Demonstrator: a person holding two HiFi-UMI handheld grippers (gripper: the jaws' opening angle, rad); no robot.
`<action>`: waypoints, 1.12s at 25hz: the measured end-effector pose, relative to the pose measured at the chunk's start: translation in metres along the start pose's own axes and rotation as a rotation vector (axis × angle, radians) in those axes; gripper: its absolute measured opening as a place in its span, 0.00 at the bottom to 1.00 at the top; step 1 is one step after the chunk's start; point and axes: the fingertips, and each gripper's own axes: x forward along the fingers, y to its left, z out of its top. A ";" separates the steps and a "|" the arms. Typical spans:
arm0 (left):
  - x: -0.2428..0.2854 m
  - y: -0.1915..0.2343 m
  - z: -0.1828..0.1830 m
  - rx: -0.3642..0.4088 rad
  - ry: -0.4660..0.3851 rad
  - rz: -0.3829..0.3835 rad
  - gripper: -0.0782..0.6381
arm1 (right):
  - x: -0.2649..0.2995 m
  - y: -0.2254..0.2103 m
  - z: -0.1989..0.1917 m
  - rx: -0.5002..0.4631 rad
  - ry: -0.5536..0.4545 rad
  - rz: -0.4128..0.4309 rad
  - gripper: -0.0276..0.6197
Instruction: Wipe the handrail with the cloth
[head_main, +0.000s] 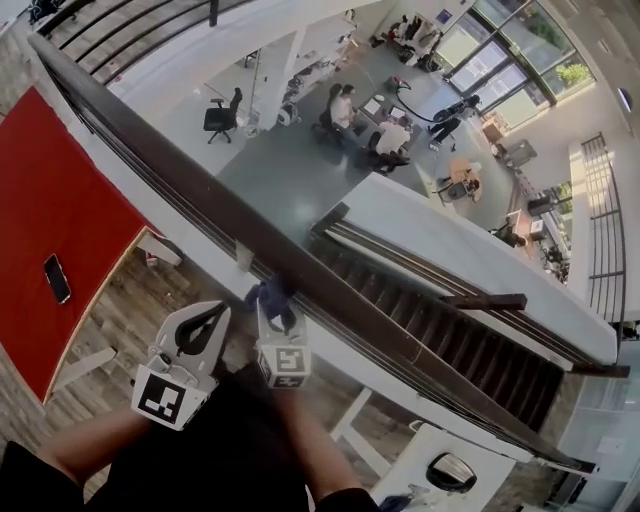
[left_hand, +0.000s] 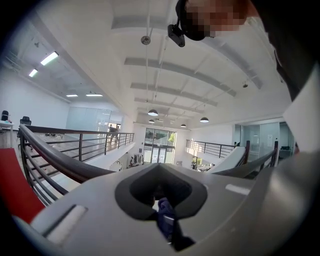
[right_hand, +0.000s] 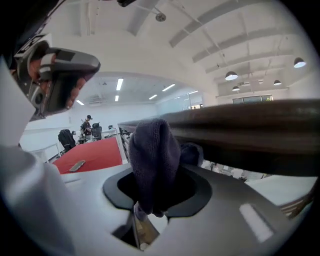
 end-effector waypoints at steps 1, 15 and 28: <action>-0.003 0.008 0.000 -0.003 0.001 0.007 0.11 | 0.008 -0.003 -0.008 0.008 0.015 -0.012 0.23; -0.022 0.070 0.003 -0.001 0.042 0.036 0.11 | 0.086 -0.064 -0.060 0.089 0.149 -0.146 0.23; -0.001 0.070 -0.004 0.061 0.022 -0.065 0.11 | 0.106 -0.059 -0.077 0.111 0.151 -0.282 0.23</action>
